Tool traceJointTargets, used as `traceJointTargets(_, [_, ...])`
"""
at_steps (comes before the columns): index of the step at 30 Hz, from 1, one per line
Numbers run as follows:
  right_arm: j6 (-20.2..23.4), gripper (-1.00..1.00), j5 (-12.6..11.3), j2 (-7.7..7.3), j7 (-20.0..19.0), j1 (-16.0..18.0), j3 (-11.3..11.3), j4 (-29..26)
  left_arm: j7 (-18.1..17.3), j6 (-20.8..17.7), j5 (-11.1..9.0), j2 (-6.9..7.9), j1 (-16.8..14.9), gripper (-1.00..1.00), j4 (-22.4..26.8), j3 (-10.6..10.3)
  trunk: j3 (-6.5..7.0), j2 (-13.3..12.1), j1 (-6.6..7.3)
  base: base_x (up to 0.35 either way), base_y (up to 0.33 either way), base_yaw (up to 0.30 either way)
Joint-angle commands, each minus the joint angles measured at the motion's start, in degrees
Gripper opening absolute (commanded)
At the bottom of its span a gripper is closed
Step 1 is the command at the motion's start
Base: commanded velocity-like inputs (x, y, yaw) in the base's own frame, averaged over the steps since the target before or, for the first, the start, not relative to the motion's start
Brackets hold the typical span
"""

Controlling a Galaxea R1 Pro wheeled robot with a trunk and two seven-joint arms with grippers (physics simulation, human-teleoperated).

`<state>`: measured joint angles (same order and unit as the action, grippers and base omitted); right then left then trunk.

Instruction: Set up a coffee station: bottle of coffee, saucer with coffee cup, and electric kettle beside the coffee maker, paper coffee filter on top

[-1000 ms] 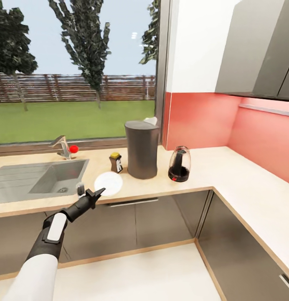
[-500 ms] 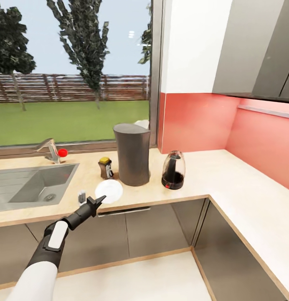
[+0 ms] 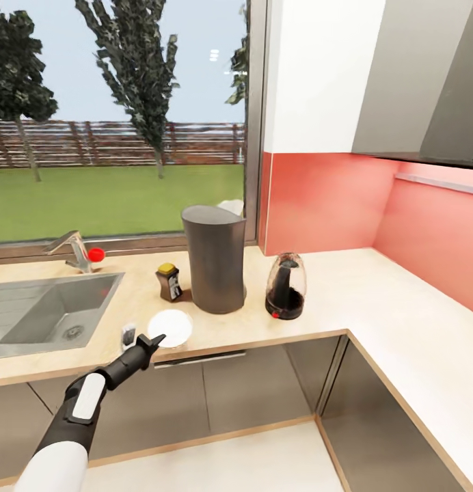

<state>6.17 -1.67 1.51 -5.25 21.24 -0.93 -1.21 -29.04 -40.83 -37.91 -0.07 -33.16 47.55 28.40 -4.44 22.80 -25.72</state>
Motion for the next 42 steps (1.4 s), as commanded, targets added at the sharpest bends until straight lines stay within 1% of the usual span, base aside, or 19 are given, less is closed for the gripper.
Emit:
traceJointTargets(1, [0.33,1.0,-0.17,-0.01,-0.11,-0.06,-0.11,-0.11,0.01,-0.31,-0.05,-0.02,-0.08,-1.0,0.0,0.15,-0.12,0.12,-0.07,0.333,0.0,0.0])
traceJointTargets(6, [0.33,1.0,-0.12,0.06,-0.06,-0.34,-0.11,-0.11,0.04,-0.3,0.08,-0.02,-0.07,-1.0,0.03,0.17,-0.12,0.12,-0.07,0.247,0.0,0.0])
traceJointTargets(13, [0.4,1.0,-0.09,0.07,-0.02,-0.5,-0.12,-0.11,0.14,-0.3,0.36,-0.02,0.14,-1.0,-0.06,0.2,-0.12,0.12,-0.07,0.018,0.0,0.0])
traceJointTargets(17, [0.34,1.0,-0.09,0.0,-0.02,-0.5,-0.12,-0.11,1.01,-0.28,0.22,-0.02,1.55,-1.0,-0.08,0.25,-0.12,0.12,-0.07,0.132,0.0,0.0])
traceJointTargets(19, [0.33,1.0,-0.1,-0.01,0.06,-0.5,-0.12,-0.11,1.52,-0.3,0.11,-0.02,1.77,-1.0,-0.07,0.25,-0.12,0.12,-0.07,0.267,0.0,0.0])
traceJointTargets(24, [0.33,1.0,-0.17,-0.02,0.15,-0.5,-0.12,-0.15,1.87,-0.27,0.3,-0.02,1.89,-1.0,-0.08,0.19,-0.12,0.12,-0.07,0.09,0.0,0.0])
traceJointTargets(28, [0.33,1.0,-0.17,-0.02,0.15,-0.5,-0.12,-0.12,3.78,-0.3,0.29,-0.14,1.95,-1.0,-0.09,0.17,-0.12,0.12,-0.07,0.17,0.0,0.0])
traceJointTargets(30, [0.33,1.0,-0.17,-0.02,0.15,-0.5,-0.12,-0.14,4.17,-0.3,0.29,-0.2,1.95,-1.0,-0.09,0.17,-0.12,0.12,-0.07,0.208,0.0,0.0])
traceJointTargets(39, [0.33,1.0,-0.17,-0.02,0.15,-0.5,-0.06,-0.16,4.67,-0.3,0.37,-0.42,1.96,-1.0,-0.09,0.17,-0.12,0.12,-0.07,0.036,0.0,0.0])
traceJointTargets(42, [0.33,1.0,-0.17,-0.02,0.15,-0.5,-0.04,-0.17,4.77,-0.3,0.38,-0.45,1.96,-1.0,-0.09,0.17,-0.12,0.12,-0.07,0.169,0.0,0.0])
